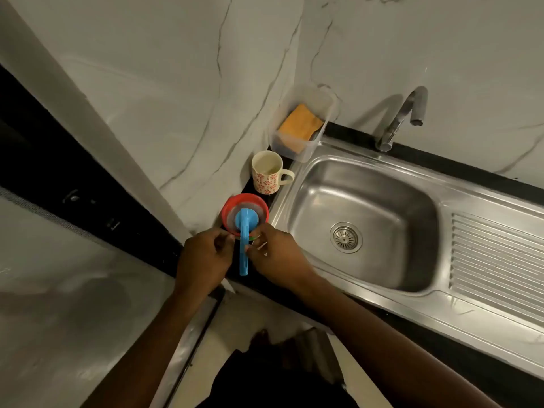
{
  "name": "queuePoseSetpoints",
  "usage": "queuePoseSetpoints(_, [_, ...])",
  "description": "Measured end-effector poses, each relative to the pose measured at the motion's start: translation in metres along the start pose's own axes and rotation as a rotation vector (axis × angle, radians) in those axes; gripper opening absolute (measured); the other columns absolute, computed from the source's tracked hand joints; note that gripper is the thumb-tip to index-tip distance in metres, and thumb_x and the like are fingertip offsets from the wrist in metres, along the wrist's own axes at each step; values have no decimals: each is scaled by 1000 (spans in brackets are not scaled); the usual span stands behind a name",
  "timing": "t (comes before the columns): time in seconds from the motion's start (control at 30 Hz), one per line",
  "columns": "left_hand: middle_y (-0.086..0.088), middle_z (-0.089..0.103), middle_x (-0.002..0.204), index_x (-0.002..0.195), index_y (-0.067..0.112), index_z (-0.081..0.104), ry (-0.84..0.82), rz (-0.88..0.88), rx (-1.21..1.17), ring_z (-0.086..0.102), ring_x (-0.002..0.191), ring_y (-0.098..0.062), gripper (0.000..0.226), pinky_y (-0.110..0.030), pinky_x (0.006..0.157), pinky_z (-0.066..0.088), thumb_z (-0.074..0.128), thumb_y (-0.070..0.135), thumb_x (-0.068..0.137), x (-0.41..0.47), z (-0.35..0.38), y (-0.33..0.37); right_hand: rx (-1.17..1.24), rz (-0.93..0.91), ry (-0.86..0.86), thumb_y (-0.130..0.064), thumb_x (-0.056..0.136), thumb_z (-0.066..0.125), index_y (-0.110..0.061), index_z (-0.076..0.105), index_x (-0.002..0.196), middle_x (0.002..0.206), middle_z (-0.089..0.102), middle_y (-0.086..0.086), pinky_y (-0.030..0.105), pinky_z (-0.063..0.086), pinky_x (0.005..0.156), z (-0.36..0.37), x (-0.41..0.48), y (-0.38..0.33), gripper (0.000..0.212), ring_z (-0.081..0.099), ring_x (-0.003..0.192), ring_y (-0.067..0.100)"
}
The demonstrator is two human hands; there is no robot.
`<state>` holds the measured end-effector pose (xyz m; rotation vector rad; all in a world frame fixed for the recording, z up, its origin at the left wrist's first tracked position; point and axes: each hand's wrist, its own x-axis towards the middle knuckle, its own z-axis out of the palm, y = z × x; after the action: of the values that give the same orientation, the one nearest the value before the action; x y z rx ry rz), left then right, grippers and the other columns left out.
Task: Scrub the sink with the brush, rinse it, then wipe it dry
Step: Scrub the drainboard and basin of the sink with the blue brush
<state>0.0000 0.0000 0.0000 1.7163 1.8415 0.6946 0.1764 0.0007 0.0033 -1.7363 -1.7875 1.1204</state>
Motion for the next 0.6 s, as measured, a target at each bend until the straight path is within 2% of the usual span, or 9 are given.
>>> queuePoseSetpoints(0.17, [8,71,87,103,23,71,-1,-71,-23,67,79,-6,14,-29,73,59,60,31,103,7,15,-12,25,103,-39,-31,95,72,-22,40,138,109,71,1,18,54,64,22,20,0,54,69,86,12])
queuePoseSetpoints(0.27, [9,73,92,113,23,72,13,-17,-54,68,83,-5,17,-25,75,59,58,29,104,8,21,-19,52,121,-44,-21,94,74,-19,36,144,111,69,2,11,48,55,24,25,0,62,65,79,7])
queuePoseSetpoints(0.33, [11,73,94,123,26,68,15,56,-77,67,84,-3,21,-20,76,56,56,27,105,8,23,-22,76,120,-50,-15,94,72,-19,35,146,103,65,-3,10,48,49,21,27,-3,64,64,71,6])
queuePoseSetpoints(0.4, [12,72,93,127,27,67,-7,118,-91,67,84,-2,24,-19,75,55,56,27,105,7,26,-24,115,103,-28,-15,96,66,-21,35,147,101,62,-6,14,52,53,16,31,-5,60,68,73,9])
queuePoseSetpoints(0.47, [9,70,86,117,24,70,-26,128,-73,66,79,-4,19,-28,72,59,57,27,104,10,29,-28,90,80,17,-18,99,59,-20,39,148,113,66,1,21,57,62,7,39,-6,53,70,80,12])
queuePoseSetpoints(0.53, [9,67,80,104,21,72,-24,103,-35,64,73,-3,16,-34,70,60,57,27,103,13,33,-28,9,45,3,-21,101,53,-18,41,152,127,66,7,22,54,71,-1,49,-5,52,67,87,12])
queuePoseSetpoints(0.6, [10,67,81,101,21,71,-16,100,-4,63,73,-2,15,-32,72,60,58,28,102,18,35,-28,-87,19,-49,-26,104,50,-18,42,154,134,64,8,24,50,81,-6,58,-7,51,62,96,14])
